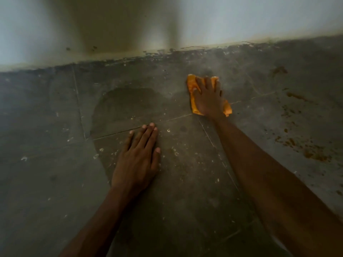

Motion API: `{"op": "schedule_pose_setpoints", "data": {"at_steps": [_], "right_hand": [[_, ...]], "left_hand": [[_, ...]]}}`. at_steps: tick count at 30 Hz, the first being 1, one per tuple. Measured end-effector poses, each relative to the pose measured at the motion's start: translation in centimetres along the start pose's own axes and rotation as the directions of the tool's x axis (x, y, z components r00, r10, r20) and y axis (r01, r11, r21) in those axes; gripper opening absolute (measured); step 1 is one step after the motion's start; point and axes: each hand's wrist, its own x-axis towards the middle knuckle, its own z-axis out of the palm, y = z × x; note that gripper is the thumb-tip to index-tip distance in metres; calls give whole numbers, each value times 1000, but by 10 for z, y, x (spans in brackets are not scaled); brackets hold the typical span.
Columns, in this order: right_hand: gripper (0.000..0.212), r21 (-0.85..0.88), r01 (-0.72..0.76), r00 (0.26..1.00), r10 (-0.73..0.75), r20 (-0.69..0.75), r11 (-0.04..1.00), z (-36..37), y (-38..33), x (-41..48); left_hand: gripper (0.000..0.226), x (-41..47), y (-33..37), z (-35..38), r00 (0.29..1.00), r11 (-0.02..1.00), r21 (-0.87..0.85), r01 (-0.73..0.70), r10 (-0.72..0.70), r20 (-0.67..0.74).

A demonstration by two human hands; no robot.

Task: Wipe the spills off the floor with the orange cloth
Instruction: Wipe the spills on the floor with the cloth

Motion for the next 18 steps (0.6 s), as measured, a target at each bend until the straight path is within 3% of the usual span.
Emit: {"op": "schedule_pose_setpoints", "data": {"at_steps": [2,4,5,7,9,11,13,15,18], "right_hand": [[53,-6,191,981,-191,19,982,4,-22,-35],[54,-25,429,902,-427,57,903,1,-12,-109],[55,-6,465,883,-463,73,885,-4,7,-143],[56,14,393,918,-393,50,920,-14,47,-152],[55,-38,187,982,-187,-8,982,-20,69,-97],[54,-5,-63,998,63,-6,998,-23,60,-29],[54,11,-103,995,103,0,995,-17,22,3],[55,-25,67,998,-66,24,997,-7,-21,-15],[56,-49,411,909,-404,103,910,-5,-16,-118]], "left_hand": [[57,0,1,-1,1000,1000,8,-4,4,-4],[56,-1,0,-4,1000,1000,18,1,-1,5],[56,0,1,-6,1000,1000,12,-4,4,19],[56,-2,1,-7,1000,1000,-7,0,0,25],[57,-2,1,-6,1000,1000,-9,-8,8,28],[57,-3,1,-5,999,1000,-5,-11,11,33],[58,-2,0,-6,1000,1000,-7,1,-1,29],[58,0,0,-5,1000,1000,6,-11,10,22],[59,-1,-1,-4,1000,999,46,-27,27,4]]}}
